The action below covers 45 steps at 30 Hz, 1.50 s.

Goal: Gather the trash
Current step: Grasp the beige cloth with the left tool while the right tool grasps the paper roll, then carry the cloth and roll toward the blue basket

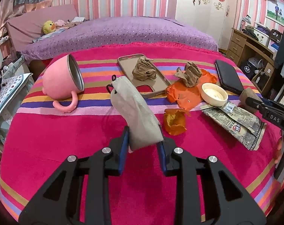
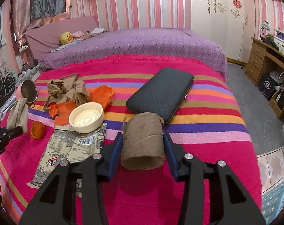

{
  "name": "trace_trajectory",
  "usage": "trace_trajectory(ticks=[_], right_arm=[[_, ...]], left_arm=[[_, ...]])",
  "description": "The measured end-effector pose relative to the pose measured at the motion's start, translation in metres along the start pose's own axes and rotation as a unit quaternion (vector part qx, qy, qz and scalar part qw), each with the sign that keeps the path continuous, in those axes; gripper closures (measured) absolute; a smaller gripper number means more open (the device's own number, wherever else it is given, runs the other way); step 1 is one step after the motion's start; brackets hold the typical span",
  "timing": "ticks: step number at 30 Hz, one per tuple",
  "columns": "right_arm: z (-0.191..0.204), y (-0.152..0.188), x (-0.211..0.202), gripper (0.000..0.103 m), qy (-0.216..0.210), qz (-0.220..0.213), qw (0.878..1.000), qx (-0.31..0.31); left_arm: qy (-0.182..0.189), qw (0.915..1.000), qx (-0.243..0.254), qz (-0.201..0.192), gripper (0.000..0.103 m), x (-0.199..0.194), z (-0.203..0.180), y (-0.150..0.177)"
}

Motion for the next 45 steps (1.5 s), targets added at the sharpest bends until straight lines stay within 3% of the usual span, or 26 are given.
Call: trace_trajectory(ticks=[10,23,45], right_arm=[[-0.029,-0.007,-0.033,0.059,0.026,-0.034,0.999,0.001],[-0.070,-0.003,-0.085,0.059,0.047,-0.059,0.997,0.021],[-0.127,0.017,-0.164,0.059,0.063,-0.085,0.993,0.046]], left_arm=[[0.006,0.9995,0.000,-0.031,0.076,-0.018,-0.017,-0.017],[0.032,0.9959,0.008,-0.084,0.076,-0.065,-0.069,-0.033],[0.056,0.9940,0.009,-0.093,0.076,-0.100,-0.155,-0.018]])
Point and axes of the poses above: each gripper's, at about its wrist camera, not at the fingertips, and x roughly the way its jaws point, z to its left, y to its underside, the point moved 9 cm from there along x, roughly the way its jaws point, and after that the axes turned 12 degrees about -z, right-handed, at the moved point
